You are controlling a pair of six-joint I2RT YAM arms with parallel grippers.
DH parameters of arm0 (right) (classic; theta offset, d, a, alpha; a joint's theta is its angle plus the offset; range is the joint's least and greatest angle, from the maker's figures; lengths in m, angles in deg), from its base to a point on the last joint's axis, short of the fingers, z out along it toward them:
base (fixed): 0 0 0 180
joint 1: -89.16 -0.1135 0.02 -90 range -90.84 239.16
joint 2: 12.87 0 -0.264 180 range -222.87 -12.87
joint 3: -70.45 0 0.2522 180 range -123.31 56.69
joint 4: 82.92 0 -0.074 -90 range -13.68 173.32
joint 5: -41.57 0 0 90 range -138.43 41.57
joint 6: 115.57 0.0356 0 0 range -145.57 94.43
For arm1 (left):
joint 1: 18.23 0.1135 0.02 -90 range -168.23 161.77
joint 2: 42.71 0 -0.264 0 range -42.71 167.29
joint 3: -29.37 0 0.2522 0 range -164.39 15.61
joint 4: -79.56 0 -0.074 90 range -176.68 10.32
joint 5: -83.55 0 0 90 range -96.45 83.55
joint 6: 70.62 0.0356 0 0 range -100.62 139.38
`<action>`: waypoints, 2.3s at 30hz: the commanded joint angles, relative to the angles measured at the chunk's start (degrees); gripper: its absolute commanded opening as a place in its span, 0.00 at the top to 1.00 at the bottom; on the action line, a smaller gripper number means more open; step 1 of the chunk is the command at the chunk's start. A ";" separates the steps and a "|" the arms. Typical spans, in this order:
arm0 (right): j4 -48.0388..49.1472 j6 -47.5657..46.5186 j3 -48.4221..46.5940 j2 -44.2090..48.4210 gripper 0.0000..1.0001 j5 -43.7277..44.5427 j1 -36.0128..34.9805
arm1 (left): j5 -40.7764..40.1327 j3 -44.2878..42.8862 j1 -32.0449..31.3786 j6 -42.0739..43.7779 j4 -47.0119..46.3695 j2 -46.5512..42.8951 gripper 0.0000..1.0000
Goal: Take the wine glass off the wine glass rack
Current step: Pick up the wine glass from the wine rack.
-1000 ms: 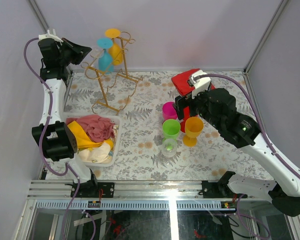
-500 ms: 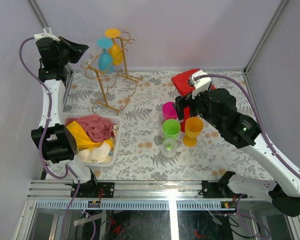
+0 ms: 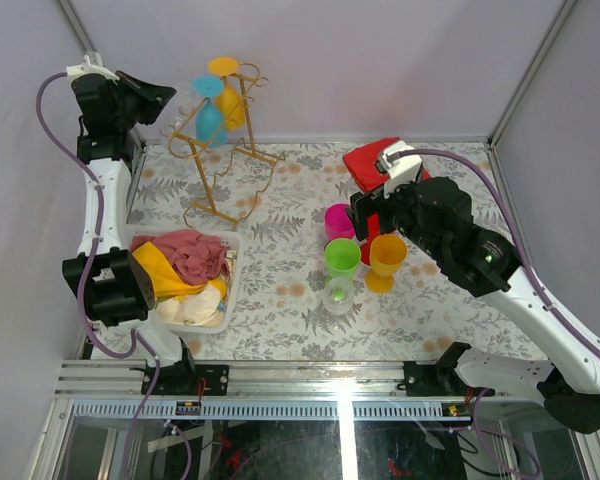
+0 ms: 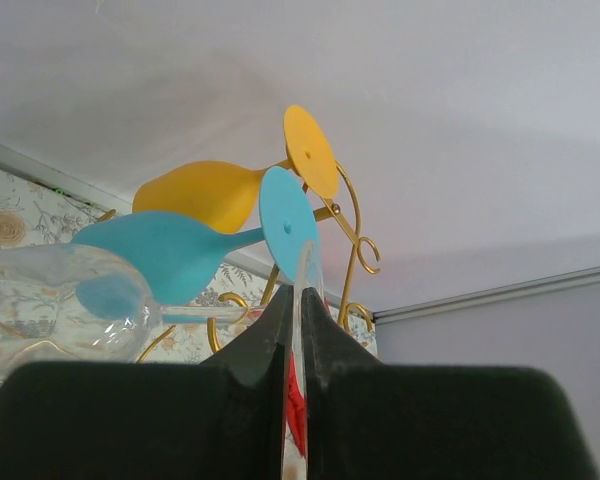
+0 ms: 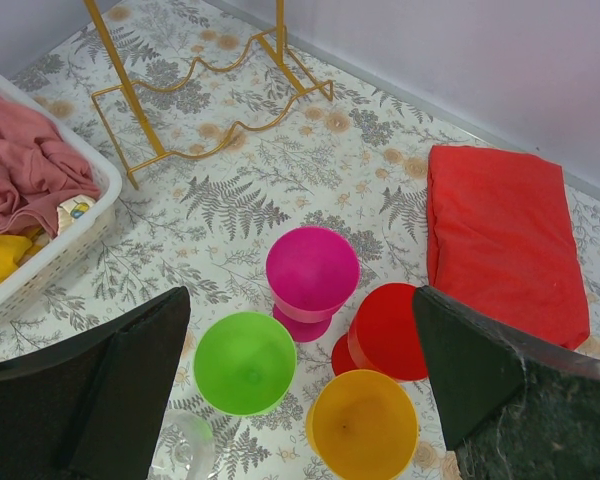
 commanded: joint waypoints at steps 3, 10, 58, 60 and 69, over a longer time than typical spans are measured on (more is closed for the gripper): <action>1.34 -0.69 0.11 1.27 0.01 0.47 0.32 | 1.87 -2.21 0.05 -0.54 -7.75 0.34 1.00; 1.26 -0.88 0.15 1.45 0.01 0.78 0.33 | 0.60 -2.70 0.05 -0.03 -7.82 -0.12 1.00; 1.44 10.41 5.56 7.82 0.01 -13.29 0.32 | -4.83 17.24 0.72 21.56 23.03 -43.52 1.00; 1.51 12.36 6.54 9.01 0.01 -16.04 0.28 | 0.26 20.95 0.74 20.68 23.56 -46.75 1.00; 8.70 25.32 13.47 12.97 0.03 -30.12 0.33 | 31.34 31.41 0.76 11.40 18.54 -56.37 1.00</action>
